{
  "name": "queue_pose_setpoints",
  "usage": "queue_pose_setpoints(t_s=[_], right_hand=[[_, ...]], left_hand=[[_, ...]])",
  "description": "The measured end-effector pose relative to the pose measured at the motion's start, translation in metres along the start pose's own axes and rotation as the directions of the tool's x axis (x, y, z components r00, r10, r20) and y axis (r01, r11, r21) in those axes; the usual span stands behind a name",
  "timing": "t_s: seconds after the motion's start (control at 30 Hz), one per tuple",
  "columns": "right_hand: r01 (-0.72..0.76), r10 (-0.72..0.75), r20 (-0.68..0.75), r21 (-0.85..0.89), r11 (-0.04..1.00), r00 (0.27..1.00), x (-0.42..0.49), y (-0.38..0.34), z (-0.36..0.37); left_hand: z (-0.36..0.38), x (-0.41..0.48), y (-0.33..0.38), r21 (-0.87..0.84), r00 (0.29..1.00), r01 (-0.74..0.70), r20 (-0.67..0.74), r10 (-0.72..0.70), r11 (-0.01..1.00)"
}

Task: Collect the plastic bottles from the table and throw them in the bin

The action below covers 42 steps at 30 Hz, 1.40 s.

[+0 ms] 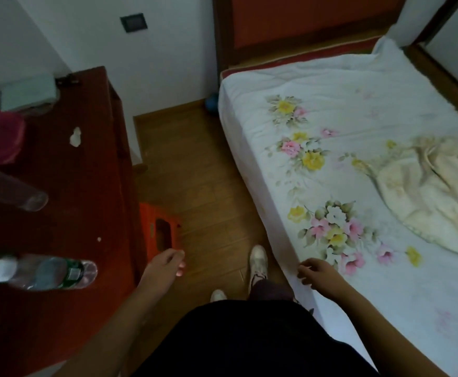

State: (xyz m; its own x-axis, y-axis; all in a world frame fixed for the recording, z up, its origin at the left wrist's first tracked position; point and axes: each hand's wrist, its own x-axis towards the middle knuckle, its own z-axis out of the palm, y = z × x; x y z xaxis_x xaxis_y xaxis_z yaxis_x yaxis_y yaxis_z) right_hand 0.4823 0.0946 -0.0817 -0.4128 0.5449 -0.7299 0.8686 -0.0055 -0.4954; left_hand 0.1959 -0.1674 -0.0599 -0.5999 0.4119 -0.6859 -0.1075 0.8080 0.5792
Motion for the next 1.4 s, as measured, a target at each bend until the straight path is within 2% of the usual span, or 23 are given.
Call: queue_pose_setpoints(t_s=[0.2,0.33,0.43,0.57,0.7,0.93,1.1,1.3,1.4], right_hand=[[0.075,-0.071,0.079,-0.041,0.996,0.994,0.08,-0.065,-0.04],[0.196,-0.164,0.21,-0.138,0.971,0.964,0.134,-0.135,-0.055],[0.318,-0.227,0.364,-0.214,0.924,0.903,0.16,-0.2,-0.053],[0.501,-0.272,0.572,-0.288,0.816,0.773,0.171,-0.289,-0.024],[0.639,-0.291,0.698,-0.304,0.707,0.655,0.164,-0.356,0.024],[0.839,-0.286,0.86,-0.253,0.481,0.423,0.117,-0.42,0.117],[0.891,-0.263,0.897,-0.24,0.386,0.356,0.094,-0.445,0.155],[0.897,-0.324,0.876,-0.225,0.381,0.357,0.081,-0.472,0.182],[0.899,-0.365,0.858,-0.218,0.38,0.362,0.081,-0.484,0.195]], left_hand=[[-0.001,0.052,0.044,-0.04,0.997,0.052,-0.053,-0.054,0.998],[-0.002,0.062,0.051,-0.199,0.969,0.172,-0.141,-0.202,0.965],[-0.001,0.056,0.049,-0.358,0.923,0.206,-0.237,-0.302,0.911],[-0.003,0.03,0.037,-0.536,0.805,0.18,-0.402,-0.436,0.825],[-0.003,-0.01,0.018,-0.632,0.644,0.161,-0.515,-0.566,0.758],[0.006,-0.073,-0.032,-0.828,0.417,0.013,-0.505,-0.755,0.561],[-0.012,-0.081,-0.035,-0.818,0.31,-0.025,-0.552,-0.774,0.574],[-0.058,-0.054,-0.031,-0.751,0.329,-0.099,-0.643,-0.691,0.652],[-0.076,-0.039,-0.033,-0.725,0.3,-0.121,-0.678,-0.671,0.678]])
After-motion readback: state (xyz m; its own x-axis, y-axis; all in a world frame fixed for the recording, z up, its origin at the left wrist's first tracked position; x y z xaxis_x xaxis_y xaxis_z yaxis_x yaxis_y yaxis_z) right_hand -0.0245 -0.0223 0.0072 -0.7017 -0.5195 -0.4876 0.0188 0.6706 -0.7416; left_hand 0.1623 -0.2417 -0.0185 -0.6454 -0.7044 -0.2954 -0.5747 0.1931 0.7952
